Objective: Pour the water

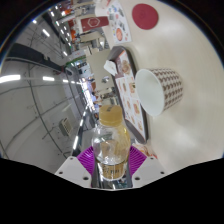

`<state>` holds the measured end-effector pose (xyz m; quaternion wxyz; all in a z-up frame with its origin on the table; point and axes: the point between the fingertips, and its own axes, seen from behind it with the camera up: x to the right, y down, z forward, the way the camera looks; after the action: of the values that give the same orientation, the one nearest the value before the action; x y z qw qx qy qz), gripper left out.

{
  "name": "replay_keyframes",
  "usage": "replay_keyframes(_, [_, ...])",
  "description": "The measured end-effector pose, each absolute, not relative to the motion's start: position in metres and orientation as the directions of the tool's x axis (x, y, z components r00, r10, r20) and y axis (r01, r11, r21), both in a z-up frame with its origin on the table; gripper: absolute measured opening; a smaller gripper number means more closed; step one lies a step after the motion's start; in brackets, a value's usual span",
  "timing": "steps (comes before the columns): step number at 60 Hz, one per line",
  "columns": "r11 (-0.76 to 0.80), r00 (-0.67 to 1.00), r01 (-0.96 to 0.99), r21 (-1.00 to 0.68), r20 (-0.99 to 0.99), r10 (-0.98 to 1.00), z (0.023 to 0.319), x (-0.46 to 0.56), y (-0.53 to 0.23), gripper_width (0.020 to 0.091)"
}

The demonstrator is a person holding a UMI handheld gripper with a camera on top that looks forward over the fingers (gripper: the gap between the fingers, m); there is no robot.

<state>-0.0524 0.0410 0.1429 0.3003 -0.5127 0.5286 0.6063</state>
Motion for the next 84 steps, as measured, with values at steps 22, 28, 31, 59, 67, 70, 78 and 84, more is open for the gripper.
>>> replay_keyframes(22, [-0.328,-0.129,-0.925,0.191,-0.971,-0.203,0.147,-0.046,0.036,0.0393])
replay_keyframes(28, [-0.374,0.240,-0.910,-0.181,-0.964,-0.117,0.183,-0.025,0.035,0.0396])
replay_keyframes(31, [-0.365,0.423,-0.852,-0.375,-0.904,-0.058,0.206,-0.007,0.035,0.0396])
replay_keyframes(59, [-0.327,1.000,0.010,-0.945,0.017,-0.021,0.149,0.211,0.030,0.0395])
replay_keyframes(67, [-0.396,0.997,0.075,-0.915,0.078,0.008,0.085,0.230,0.026,0.0393])
replay_keyframes(70, [-0.411,0.999,0.054,-0.910,0.052,0.015,0.070,0.232,0.023,0.0393])
replay_keyframes(78, [-0.388,1.000,0.018,-0.921,0.019,0.001,0.054,0.235,0.025,0.0401])
replay_keyframes(84, [-0.390,1.000,-0.026,-0.921,-0.018,-0.023,0.054,0.238,0.021,0.0448])
